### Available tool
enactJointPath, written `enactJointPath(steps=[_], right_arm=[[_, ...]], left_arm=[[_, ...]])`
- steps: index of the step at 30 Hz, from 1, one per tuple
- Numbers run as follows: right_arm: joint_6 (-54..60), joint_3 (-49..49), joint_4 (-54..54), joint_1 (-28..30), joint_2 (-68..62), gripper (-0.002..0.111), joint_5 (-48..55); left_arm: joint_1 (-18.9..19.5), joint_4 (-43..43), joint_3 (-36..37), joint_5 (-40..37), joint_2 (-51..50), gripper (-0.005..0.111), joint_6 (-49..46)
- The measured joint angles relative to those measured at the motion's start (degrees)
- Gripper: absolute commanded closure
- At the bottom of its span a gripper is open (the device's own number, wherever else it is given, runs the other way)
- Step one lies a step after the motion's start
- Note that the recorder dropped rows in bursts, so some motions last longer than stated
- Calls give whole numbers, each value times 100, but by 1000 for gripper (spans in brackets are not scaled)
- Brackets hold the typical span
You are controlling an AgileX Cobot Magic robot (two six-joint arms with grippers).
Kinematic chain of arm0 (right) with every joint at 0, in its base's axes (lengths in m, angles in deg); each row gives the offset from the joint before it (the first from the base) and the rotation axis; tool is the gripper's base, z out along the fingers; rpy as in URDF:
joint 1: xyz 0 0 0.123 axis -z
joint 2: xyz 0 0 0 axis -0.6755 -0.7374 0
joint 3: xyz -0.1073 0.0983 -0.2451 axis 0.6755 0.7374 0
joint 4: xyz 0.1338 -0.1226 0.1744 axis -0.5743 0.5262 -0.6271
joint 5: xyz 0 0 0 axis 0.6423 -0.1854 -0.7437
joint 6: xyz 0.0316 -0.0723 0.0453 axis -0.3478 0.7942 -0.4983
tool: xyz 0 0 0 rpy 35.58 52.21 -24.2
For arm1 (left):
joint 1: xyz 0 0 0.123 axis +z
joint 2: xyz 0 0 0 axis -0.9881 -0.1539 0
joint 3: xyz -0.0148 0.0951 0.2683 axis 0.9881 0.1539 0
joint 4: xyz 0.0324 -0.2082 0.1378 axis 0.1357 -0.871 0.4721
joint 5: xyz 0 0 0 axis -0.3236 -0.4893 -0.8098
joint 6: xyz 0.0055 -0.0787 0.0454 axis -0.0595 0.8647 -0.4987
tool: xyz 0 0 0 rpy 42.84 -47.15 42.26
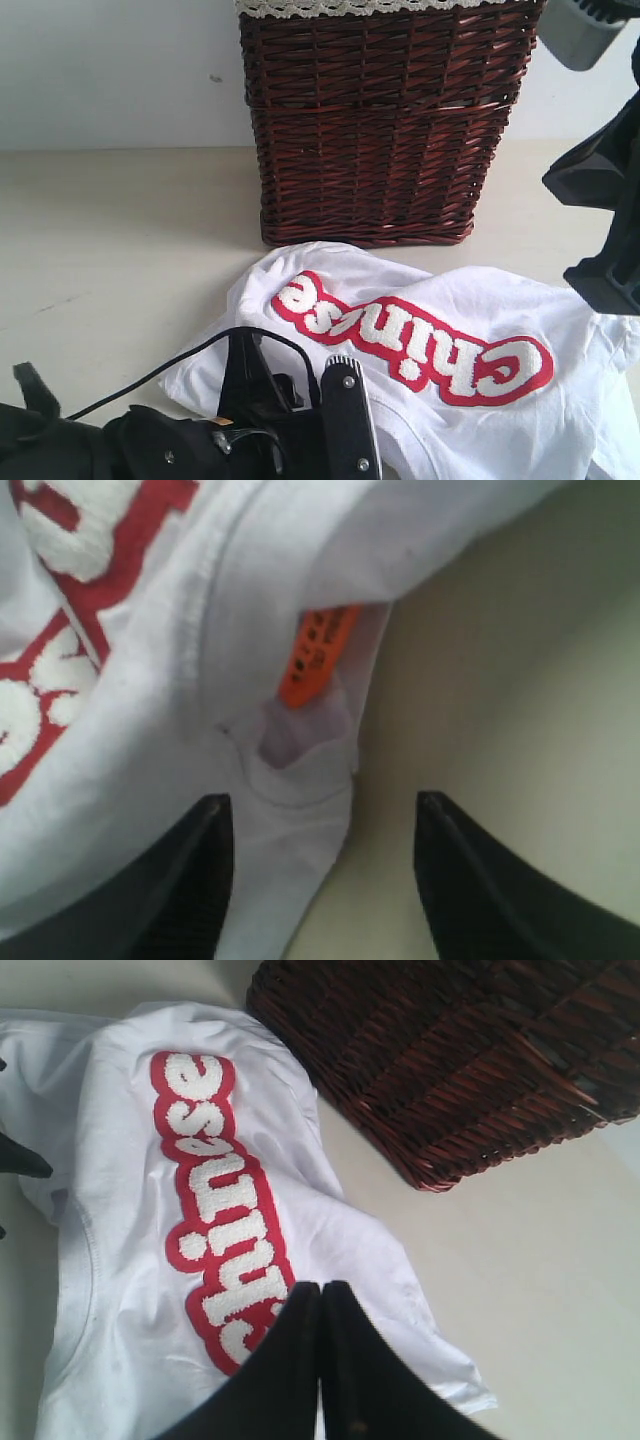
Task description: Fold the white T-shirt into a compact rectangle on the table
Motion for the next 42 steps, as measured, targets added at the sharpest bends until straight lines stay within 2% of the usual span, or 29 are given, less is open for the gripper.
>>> enactJointPath(steps=[5,7,9,14,15,22,25,28,31,32,34,39,42], right_arm=[[0,0,-4,0,0,108,0],[0,0,-4,0,0,108,0],[0,0,-4,0,0,108,0],[0,0,-4,0,0,108,0],[0,0,-4,0,0,108,0],[0,0,-4,0,0,108,0],[0,0,-4,0,0,108,0],[0,0,-4,0,0,108,0],[0,0,-31,0,0,108,0],[0,0,-45,0,0,108,0],[0,0,-59,0,0,108,0],[0,0,-81,0,0,108,0],[0,0,-92,0,0,108,0]], left_arm=[[153,326,0,320,-251,53,299],[182,414,0,287,-254,58,391],[190,515,0,35,-254,67,440],[190,886,4,-727,-254,104,484],[190,915,4,-715,-254,107,484],[190,952,4,408,-254,107,575],[190,928,4,454,-254,105,600],[190,915,4,94,-254,87,706],[190,915,4,-228,-254,51,751],[190,915,4,-288,-254,45,764],[190,915,4,-272,-254,47,831],[232,1013,4,-7,-254,74,898],[342,1166,4,-169,-264,79,925]])
